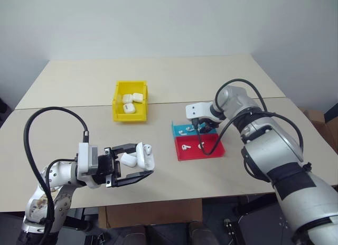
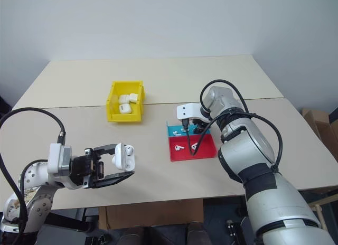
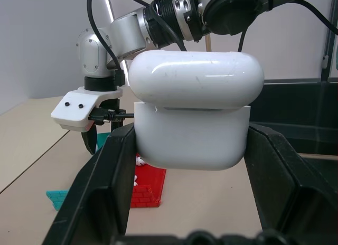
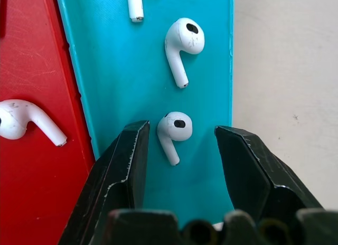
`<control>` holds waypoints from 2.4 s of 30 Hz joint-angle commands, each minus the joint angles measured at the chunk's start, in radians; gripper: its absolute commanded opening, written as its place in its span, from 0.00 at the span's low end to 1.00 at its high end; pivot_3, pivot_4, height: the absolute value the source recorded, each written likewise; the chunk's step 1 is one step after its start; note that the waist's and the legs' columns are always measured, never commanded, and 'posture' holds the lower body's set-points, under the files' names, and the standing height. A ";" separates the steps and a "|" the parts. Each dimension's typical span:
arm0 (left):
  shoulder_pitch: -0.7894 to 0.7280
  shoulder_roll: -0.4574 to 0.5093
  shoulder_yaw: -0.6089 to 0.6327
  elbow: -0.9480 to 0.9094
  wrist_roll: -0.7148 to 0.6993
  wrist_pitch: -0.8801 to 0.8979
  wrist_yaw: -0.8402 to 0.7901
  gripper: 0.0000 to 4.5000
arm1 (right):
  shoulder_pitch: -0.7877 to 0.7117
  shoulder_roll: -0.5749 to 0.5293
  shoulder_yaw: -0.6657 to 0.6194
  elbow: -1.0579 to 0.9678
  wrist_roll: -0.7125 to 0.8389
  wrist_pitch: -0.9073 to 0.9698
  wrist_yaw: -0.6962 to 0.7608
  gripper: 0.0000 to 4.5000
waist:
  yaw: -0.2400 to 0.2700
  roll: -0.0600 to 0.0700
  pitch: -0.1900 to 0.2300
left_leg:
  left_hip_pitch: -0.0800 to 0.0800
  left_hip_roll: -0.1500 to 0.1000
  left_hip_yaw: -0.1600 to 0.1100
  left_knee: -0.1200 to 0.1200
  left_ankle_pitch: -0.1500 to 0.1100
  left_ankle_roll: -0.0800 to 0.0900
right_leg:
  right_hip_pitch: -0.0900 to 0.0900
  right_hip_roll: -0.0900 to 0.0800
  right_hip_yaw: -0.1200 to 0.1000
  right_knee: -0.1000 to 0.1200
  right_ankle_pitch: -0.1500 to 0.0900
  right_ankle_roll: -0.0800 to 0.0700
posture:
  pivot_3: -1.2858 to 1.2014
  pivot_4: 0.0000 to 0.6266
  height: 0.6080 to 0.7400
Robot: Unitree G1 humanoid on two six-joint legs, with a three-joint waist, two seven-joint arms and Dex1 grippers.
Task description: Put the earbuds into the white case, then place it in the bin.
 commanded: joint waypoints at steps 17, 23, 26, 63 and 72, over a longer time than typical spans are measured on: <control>-0.010 0.012 0.006 -0.053 -0.001 -0.012 0.018 0.62 | 0.009 0.000 -0.012 -0.006 -0.010 -0.031 0.007 0.29 | 0.000 0.000 0.000 | 0.001 0.000 0.000 0.000 0.000 0.000 | 0.001 0.000 0.000 0.000 0.000 0.000 | 0.52 0.24 1.00; -0.012 0.015 0.004 -0.053 0.000 -0.010 0.023 0.62 | 0.011 0.000 -0.016 -0.005 -0.014 -0.028 -0.002 0.29 | 0.000 0.000 0.000 | 0.001 0.000 0.000 0.000 0.000 0.000 | 0.001 0.000 0.000 0.000 0.000 0.000 | 0.52 0.24 1.00; -0.016 0.014 0.002 -0.054 0.000 -0.009 0.026 0.62 | 0.012 -0.001 -0.013 -0.005 -0.019 -0.030 -0.008 0.29 | 0.000 0.000 0.000 | 0.001 0.000 0.000 0.000 0.000 0.000 | 0.001 0.000 0.000 0.000 0.000 0.000 | 0.52 0.24 1.00; -0.341 -0.074 -0.025 0.010 -0.210 0.228 0.150 0.62 | 0.608 -0.220 -0.970 -1.714 1.208 0.821 -0.197 0.29 | 0.031 0.001 0.001 | -0.001 0.000 -0.002 0.001 0.000 0.000 | 0.002 -0.001 -0.002 0.001 0.000 0.001 | 0.52 0.24 1.00; -0.430 -0.147 -0.102 0.093 -0.163 0.222 0.102 0.62 | 0.765 -0.237 -1.012 -1.995 1.559 0.991 -0.517 0.29 | 0.024 0.000 0.000 | 0.002 0.000 -0.002 0.001 0.000 0.000 | 0.004 0.001 0.000 0.000 0.000 0.001 | 0.52 0.24 1.00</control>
